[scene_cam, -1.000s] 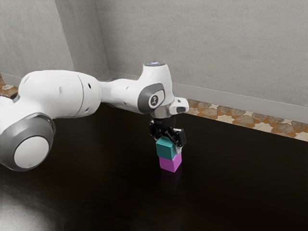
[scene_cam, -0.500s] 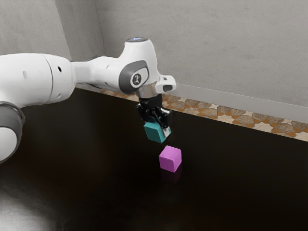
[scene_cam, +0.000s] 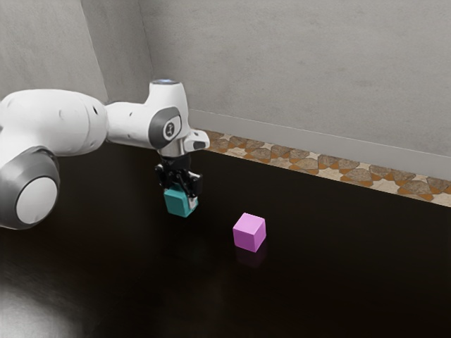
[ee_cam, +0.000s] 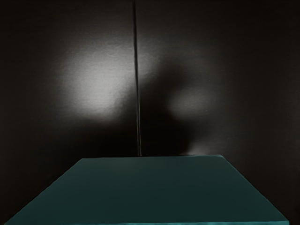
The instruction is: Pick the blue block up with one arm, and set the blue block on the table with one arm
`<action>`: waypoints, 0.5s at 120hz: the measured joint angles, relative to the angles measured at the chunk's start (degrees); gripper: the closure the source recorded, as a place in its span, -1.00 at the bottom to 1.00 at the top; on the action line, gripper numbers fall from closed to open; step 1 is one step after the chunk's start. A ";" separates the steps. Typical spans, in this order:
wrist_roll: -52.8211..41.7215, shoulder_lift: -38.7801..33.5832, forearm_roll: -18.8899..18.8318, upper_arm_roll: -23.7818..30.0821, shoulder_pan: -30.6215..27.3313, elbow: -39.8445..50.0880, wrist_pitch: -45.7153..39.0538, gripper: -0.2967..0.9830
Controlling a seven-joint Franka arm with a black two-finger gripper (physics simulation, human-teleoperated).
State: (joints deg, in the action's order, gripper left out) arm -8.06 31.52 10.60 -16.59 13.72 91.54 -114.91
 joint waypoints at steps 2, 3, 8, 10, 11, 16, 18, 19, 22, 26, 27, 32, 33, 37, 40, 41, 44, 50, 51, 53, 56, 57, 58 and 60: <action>-0.23 0.02 0.32 0.00 0.00 0.02 -0.06 -0.16; -0.35 0.02 0.47 -0.01 0.01 0.03 -0.09 -0.17; -0.89 0.01 1.05 -0.01 0.01 0.05 -0.21 -0.22; -1.10 -0.03 1.24 -0.01 0.01 0.07 -0.25 -0.24; -1.20 -0.08 1.32 -0.01 0.01 0.08 -0.27 -0.25; -1.69 -0.46 1.66 -0.01 0.04 0.15 -0.36 -0.30; -1.86 -1.07 1.76 -0.01 0.09 0.37 -0.38 -0.32; -1.94 -1.62 1.80 -0.01 0.12 0.61 -0.39 -0.32; -2.18 -3.42 1.90 -0.02 0.28 1.27 -0.38 -0.35; -2.47 -6.61 1.91 -0.02 0.88 1.91 -0.15 -0.38; -2.51 -7.93 1.81 -0.02 1.15 2.03 0.04 -0.38; -2.52 -14.72 0.43 0.16 2.39 2.34 1.64 -0.41; -2.48 -16.08 0.06 0.28 2.54 2.37 2.11 -0.41; -2.31 -21.78 -1.89 1.56 2.83 2.36 4.12 -0.43; -2.19 -25.11 -3.47 2.68 3.04 2.15 5.61 -0.44; -2.15 -25.98 -3.97 3.00 3.14 1.99 6.10 -0.45; -2.05 -27.86 -5.29 3.70 3.53 1.56 7.51 -0.46; -1.84 -29.75 -7.10 4.40 4.51 1.14 9.83 -0.47; -1.80 -29.92 -7.32 4.48 4.67 1.12 10.17 -0.48; -1.73 -30.20 -7.73 4.59 5.00 1.09 10.79 -0.48; -1.62 -30.48 -8.28 4.71 5.51 1.03 11.62 -0.49; -1.58 -30.55 -8.44 4.74 5.68 1.01 11.88 -0.49; -1.55 -30.61 -8.59 4.76 5.85 0.99 12.12 -0.49; -1.47 -30.70 -8.85 4.80 6.19 1.02 12.58 -0.49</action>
State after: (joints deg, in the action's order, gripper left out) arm -9.53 0.81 1.75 -11.79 19.91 92.56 -102.34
